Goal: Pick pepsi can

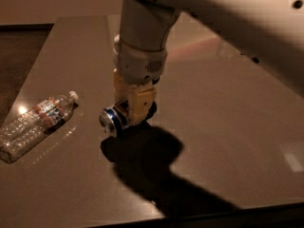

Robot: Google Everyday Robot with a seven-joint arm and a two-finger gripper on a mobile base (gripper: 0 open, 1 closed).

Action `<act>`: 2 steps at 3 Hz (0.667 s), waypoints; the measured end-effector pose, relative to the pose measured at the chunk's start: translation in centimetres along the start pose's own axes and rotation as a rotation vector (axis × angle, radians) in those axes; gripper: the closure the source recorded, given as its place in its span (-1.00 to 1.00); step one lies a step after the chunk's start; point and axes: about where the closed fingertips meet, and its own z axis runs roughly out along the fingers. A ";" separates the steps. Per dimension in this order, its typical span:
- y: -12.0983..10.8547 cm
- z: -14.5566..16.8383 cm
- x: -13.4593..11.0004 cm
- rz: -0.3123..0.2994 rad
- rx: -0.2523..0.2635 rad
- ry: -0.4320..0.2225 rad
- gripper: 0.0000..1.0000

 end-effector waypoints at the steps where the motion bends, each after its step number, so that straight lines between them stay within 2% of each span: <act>1: -0.3 -5.9 0.7 0.029 0.117 -0.039 1.00; 2: -0.6 -6.0 0.6 0.028 0.129 -0.040 1.00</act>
Offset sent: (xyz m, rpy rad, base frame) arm -0.0039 -0.0559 0.0778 0.0610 0.0050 -0.0634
